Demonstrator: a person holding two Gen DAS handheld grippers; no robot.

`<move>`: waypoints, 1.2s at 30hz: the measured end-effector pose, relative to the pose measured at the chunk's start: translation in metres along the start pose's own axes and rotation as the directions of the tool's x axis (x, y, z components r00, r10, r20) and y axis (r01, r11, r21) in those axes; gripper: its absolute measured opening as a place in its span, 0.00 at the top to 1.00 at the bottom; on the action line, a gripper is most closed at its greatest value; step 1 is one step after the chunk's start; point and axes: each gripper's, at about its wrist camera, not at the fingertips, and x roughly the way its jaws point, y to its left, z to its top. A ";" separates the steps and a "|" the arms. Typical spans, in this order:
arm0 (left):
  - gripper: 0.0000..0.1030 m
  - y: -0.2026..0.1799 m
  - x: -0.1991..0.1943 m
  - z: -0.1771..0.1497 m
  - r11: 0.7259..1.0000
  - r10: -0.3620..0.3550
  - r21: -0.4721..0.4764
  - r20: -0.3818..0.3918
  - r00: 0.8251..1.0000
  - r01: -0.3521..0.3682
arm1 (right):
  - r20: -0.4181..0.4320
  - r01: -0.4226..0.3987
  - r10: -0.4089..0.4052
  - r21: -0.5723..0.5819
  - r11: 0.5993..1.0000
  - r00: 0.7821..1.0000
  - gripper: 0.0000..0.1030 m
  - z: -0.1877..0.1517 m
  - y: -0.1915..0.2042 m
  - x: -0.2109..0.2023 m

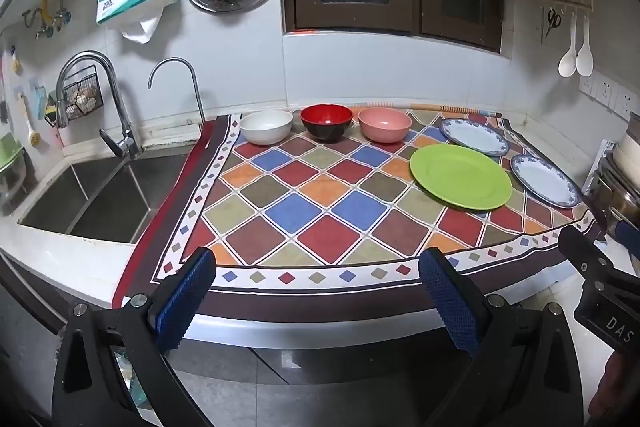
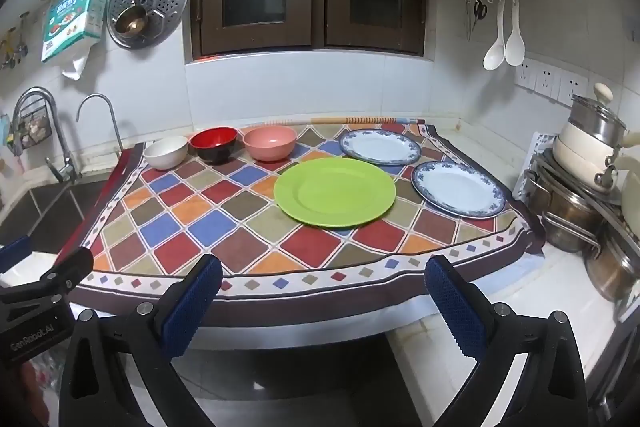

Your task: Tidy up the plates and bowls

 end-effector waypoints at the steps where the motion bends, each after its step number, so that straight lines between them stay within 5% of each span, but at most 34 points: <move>1: 0.00 0.000 -0.003 -0.001 1.000 0.002 -0.006 0.012 1.000 -0.002 | 0.001 -0.001 0.001 0.003 1.000 1.000 0.01 0.000 0.000 0.000; 36: 0.00 0.010 -0.012 0.003 0.999 0.019 -0.050 0.040 0.999 -0.017 | 0.040 -0.033 0.033 -0.006 0.999 0.999 0.01 0.004 0.005 -0.005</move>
